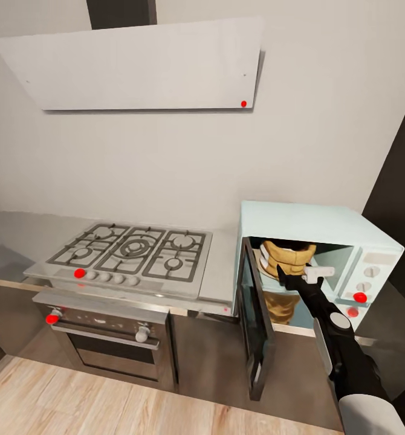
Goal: In the kitchen, take the popcorn bag from the countertop, put it into the microwave, and heat it until the popcorn is cooked so the cooked popcorn ends up inside the bag.
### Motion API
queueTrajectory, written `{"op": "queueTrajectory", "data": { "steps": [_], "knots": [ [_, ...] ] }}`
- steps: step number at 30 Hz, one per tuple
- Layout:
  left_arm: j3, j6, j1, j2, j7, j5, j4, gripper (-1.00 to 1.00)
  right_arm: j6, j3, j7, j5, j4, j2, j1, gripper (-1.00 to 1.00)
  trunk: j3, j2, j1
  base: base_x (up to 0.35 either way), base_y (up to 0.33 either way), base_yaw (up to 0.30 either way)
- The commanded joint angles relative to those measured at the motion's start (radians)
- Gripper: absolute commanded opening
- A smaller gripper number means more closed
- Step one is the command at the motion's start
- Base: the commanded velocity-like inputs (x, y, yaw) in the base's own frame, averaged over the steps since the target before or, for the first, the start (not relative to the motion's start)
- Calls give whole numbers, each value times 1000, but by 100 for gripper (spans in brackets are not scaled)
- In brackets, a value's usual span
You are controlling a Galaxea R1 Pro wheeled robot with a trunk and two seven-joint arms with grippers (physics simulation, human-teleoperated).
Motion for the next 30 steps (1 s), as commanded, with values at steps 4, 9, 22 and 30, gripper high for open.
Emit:
{"op": "queueTrajectory", "data": {
  "steps": [4, 9, 22, 30],
  "knots": [
    [3, -3, 0, 0, 0, 0, 0, 100, -4, -3, 6, 10, 0, 1, -1, 100, -1, -1, 0, 0, 0, 0],
    [3, -4, 0, 0, 0, 0, 0, 100, -5, -3, 7, 10, 0, 1, -1, 100, -1, -1, 0, 0, 0, 0],
    [2, -1, 0, 0, 0, 0, 6, 100, -4, -3, 7, 10, -5, 1, -1, 100, -1, -1, 0, 49, 0, 0],
    [3, -1, 0, 0, 0, 0, 6, 100, -4, -3, 8, 10, -6, 1, -1, 100, -1, -1, 0, -144, 0, 0]
  ]
}}
